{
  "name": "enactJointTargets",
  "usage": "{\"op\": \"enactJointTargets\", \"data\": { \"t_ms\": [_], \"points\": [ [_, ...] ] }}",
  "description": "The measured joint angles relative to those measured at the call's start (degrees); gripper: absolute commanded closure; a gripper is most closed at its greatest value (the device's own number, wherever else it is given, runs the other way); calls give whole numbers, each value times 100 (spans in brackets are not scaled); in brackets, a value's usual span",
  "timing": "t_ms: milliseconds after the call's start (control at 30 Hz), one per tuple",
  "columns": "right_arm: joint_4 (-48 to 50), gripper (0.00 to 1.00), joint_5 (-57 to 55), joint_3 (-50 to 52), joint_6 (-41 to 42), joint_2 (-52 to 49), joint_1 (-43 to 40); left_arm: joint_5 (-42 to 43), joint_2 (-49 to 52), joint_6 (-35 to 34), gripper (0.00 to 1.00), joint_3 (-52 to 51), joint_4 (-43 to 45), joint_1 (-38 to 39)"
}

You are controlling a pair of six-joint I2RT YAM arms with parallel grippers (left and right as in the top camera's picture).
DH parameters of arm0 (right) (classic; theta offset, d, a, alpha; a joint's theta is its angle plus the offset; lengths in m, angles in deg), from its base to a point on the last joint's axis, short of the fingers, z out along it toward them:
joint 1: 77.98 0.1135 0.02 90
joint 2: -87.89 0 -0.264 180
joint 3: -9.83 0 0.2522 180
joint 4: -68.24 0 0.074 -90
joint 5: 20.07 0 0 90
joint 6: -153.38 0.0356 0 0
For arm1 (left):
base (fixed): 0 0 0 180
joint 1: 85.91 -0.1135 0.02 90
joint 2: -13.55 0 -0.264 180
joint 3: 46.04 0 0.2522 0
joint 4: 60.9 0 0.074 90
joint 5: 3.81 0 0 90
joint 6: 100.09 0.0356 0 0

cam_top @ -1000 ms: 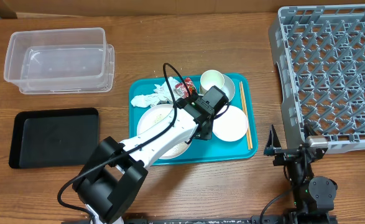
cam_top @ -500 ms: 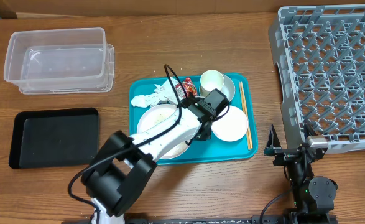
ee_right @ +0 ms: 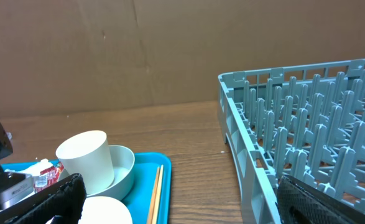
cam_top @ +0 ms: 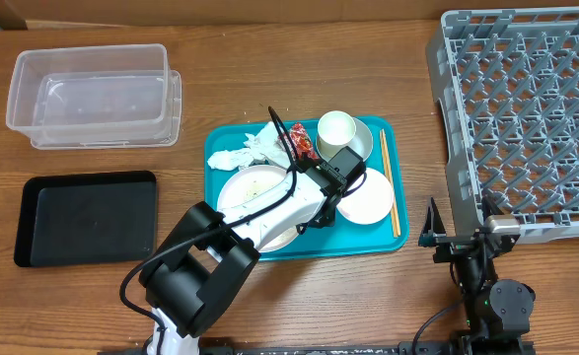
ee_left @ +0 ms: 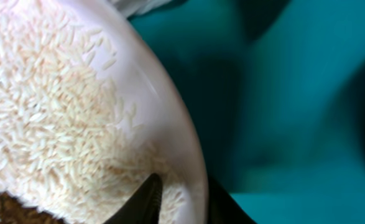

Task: Sort waste into correct bins and load items into the dishwasher
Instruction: 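Grasp the rim of the white plate with the left gripper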

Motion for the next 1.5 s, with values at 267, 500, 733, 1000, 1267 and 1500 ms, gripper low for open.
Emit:
{"op": "enactJointTargets", "data": {
  "t_ms": [267, 500, 733, 1000, 1267, 1500],
  "points": [
    [4, 0, -2, 0, 2, 0, -2, -177, 61, -2, 87, 142, -297, 11],
    [2, 0, 0, 0, 0, 0, -2, -258, 63, 0, 96, 280, -455, 11],
    [2, 0, 0, 0, 2, 0, -2, -339, 63, -2, 96, 531, -841, 17],
    [2, 0, 0, 0, 0, 0, -2, -647, 63, -278, 96, 966, -1897, 85],
    [2, 0, -2, 0, 0, 0, 0, -960, 63, -761, 96, 1248, -2658, -31],
    [2, 0, -2, 0, -2, 0, -2, -1010, 63, -863, 96, 1497, -2951, -374]
  ]
}}
